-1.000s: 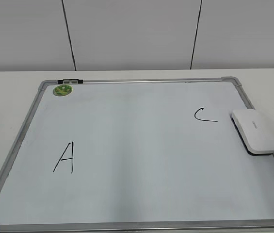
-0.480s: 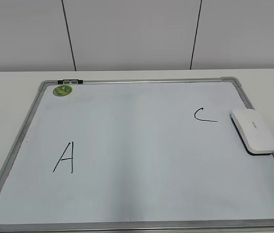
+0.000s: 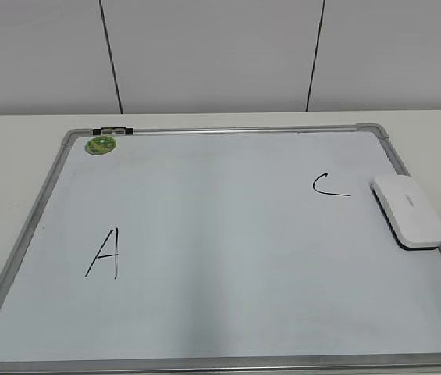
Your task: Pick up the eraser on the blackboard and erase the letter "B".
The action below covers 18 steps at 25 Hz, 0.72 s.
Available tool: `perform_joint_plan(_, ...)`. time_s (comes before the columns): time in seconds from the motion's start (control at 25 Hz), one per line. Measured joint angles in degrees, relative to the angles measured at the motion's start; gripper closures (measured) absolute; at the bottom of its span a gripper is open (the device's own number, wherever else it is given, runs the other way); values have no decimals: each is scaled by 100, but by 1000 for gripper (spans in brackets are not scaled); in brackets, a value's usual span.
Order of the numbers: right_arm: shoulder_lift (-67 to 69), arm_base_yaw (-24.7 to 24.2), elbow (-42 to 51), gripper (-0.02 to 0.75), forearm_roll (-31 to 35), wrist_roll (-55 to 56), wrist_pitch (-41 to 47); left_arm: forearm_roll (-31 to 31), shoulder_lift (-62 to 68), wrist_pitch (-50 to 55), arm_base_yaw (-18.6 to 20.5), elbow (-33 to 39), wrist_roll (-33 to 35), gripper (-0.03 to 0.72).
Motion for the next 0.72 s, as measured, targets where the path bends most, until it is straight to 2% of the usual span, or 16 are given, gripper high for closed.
perform_joint_plan(0.28,0,0,4,277,0,-36,-9,-131,-78,-331,0,201,130,147)
perform_joint_plan(0.72,0,0,4,288,0,-36,-13,-153,-78,-385,0,209,130,173)
